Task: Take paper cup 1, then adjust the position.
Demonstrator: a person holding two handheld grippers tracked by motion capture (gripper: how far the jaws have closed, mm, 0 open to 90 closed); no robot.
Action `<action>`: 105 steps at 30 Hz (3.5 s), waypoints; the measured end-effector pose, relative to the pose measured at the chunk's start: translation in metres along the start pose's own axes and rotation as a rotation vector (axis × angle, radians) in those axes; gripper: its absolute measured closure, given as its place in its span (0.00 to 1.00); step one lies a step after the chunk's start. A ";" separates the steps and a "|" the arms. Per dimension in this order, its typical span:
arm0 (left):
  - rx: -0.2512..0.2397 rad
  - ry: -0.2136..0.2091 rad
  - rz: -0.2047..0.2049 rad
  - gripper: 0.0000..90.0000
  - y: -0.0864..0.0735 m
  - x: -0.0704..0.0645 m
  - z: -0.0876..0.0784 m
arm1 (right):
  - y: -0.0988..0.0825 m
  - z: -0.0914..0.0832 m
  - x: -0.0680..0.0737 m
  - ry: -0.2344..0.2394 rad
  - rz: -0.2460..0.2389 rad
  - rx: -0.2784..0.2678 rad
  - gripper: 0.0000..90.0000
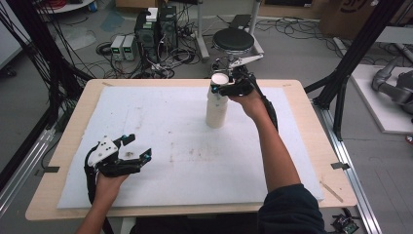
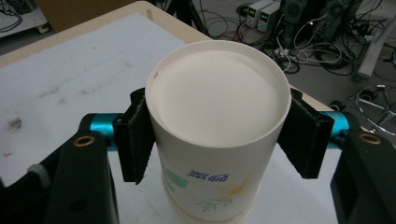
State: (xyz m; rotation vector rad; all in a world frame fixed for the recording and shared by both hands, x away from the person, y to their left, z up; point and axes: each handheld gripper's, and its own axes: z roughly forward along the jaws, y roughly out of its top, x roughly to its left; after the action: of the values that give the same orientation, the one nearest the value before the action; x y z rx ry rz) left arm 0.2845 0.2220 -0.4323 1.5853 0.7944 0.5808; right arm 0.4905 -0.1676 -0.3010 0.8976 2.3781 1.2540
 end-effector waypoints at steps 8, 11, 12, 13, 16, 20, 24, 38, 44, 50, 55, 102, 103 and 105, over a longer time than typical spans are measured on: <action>0.000 0.000 0.000 0.18 0.000 0.000 -0.001 | 0.022 -0.022 0.005 -0.007 -0.024 -0.038 0.41; -0.004 -0.002 -0.003 0.18 0.000 -0.001 -0.001 | 0.028 -0.034 0.006 -0.012 -0.031 -0.062 0.41; -0.002 -0.003 -0.001 0.18 0.000 -0.001 -0.001 | 0.030 -0.038 0.007 -0.016 -0.034 -0.071 0.41; -0.002 -0.003 0.000 0.18 0.000 -0.001 -0.001 | 0.032 -0.043 0.007 -0.019 -0.031 -0.078 0.41; -0.001 -0.007 0.001 0.18 0.000 -0.001 -0.002 | 0.036 -0.055 0.008 -0.014 -0.038 -0.109 0.41; -0.004 -0.007 -0.001 0.18 0.000 -0.002 -0.001 | 0.035 -0.075 0.008 0.001 -0.032 -0.131 0.41; -0.003 -0.029 -0.004 0.18 0.000 -0.004 0.000 | 0.029 -0.093 0.011 0.031 -0.041 -0.140 0.41; 0.007 -0.115 -0.003 0.17 0.002 -0.017 0.008 | -0.037 -0.129 0.033 0.150 -0.080 -0.101 0.41; -0.009 -0.134 0.015 0.17 0.004 -0.022 0.010 | -0.067 -0.131 0.040 0.173 -0.089 -0.088 0.40; -0.005 -0.147 0.021 0.17 0.003 -0.024 0.011 | -0.090 -0.125 0.049 0.183 -0.094 -0.083 0.40; -0.005 -0.156 0.023 0.17 0.003 -0.025 0.012 | -0.109 -0.115 0.052 0.198 -0.074 -0.096 0.40; 0.071 -0.291 0.080 0.17 0.002 -0.051 0.031 | -0.140 -0.097 0.087 0.242 -0.107 -0.123 0.38; 0.067 -0.297 0.080 0.17 0.003 -0.053 0.033 | -0.139 -0.096 0.088 0.247 -0.111 -0.118 0.38; 0.068 -0.308 0.079 0.17 0.004 -0.055 0.036 | -0.139 -0.095 0.091 0.253 -0.113 -0.114 0.38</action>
State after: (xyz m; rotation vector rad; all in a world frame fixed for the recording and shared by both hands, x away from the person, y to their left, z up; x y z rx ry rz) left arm 0.2768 0.1567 -0.4306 1.7230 0.5258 0.3559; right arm 0.3182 -0.2267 -0.3592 0.5918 2.4743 1.5183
